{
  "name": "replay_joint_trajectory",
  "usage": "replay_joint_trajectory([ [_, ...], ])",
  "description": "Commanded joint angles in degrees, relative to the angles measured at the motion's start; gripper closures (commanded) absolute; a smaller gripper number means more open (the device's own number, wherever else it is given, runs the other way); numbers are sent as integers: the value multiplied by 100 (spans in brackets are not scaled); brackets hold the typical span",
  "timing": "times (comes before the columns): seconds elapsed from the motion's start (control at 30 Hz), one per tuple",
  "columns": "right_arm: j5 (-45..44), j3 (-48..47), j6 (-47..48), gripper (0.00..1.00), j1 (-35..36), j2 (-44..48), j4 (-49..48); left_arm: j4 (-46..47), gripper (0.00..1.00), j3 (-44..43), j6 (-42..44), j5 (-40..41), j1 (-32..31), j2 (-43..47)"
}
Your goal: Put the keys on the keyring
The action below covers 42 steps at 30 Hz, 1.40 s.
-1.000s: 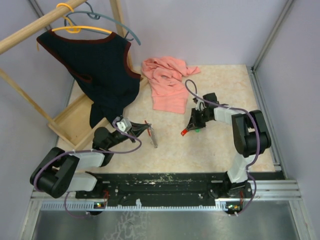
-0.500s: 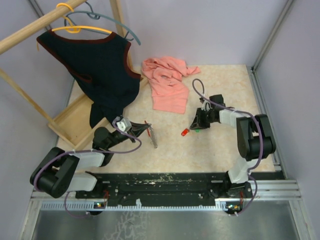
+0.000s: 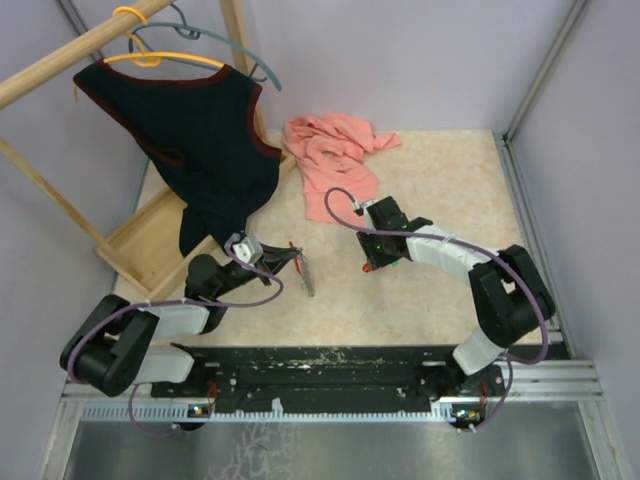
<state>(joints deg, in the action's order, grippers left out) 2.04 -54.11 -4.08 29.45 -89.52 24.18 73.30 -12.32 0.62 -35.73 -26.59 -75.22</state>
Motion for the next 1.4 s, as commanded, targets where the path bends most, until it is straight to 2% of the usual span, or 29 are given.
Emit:
replay_joint_trajectory([
  [0.0, -980, -359, 353, 64, 191, -267, 140, 332, 100, -69, -45, -1, 26, 4],
  [0.23, -1043, -411, 498, 64, 291, -379, -128, 351, 100, -96, -62, -49, 30, -69],
  [0.67, -388, -574, 560, 66, 162, -929, -250, 343, 100, -107, -87, -120, 25, -63],
  [0.87, 22, -577, 313, 75, -171, -1028, -111, 337, 100, -104, -85, -136, 27, -55],
  [1.03, 298, -397, 69, 83, -421, -766, -69, 342, 100, -121, -100, -167, 29, -67],
  [1.2, 160, -378, 79, 76, -432, -338, -39, 343, 100, -122, -116, -197, 30, -56],
  [1.37, 180, -410, 160, 73, -335, -298, 29, 343, 100, -122, -120, -193, 28, -56],
])
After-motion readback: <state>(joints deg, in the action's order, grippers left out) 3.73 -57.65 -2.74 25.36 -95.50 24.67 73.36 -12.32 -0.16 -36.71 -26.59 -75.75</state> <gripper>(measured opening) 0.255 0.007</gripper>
